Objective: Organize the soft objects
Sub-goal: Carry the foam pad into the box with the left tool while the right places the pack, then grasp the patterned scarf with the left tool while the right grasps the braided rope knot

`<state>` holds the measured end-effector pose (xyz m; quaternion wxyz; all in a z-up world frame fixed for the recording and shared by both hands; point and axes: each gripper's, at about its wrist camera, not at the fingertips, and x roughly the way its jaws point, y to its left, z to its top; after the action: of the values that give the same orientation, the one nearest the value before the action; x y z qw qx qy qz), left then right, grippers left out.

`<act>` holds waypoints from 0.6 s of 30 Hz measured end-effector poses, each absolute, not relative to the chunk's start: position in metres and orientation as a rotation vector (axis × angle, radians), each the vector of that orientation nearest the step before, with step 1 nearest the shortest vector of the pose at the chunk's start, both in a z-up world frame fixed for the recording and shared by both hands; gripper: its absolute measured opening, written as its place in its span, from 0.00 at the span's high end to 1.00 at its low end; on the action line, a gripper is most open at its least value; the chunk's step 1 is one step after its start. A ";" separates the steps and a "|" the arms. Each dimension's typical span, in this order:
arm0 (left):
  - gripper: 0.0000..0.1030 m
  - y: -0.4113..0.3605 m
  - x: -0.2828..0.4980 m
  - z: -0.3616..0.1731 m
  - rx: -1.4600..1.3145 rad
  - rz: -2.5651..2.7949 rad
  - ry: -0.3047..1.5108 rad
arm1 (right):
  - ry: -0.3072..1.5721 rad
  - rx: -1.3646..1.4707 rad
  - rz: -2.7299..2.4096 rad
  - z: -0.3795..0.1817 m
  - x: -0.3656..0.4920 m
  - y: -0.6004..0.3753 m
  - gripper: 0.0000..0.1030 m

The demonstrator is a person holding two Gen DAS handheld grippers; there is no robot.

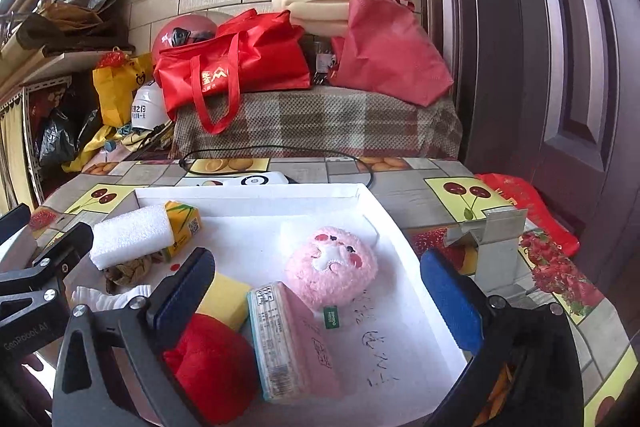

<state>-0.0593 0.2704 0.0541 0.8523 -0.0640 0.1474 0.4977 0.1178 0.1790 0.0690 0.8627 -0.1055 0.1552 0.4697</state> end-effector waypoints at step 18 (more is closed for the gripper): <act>0.00 0.236 -0.096 0.051 -0.188 0.949 0.310 | 0.367 -0.203 1.038 0.066 0.096 0.111 0.00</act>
<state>-0.0958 0.2357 0.0505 0.8737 -0.0900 0.1482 0.4545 0.0960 0.1112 0.0655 0.8474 -0.0964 0.1740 0.4924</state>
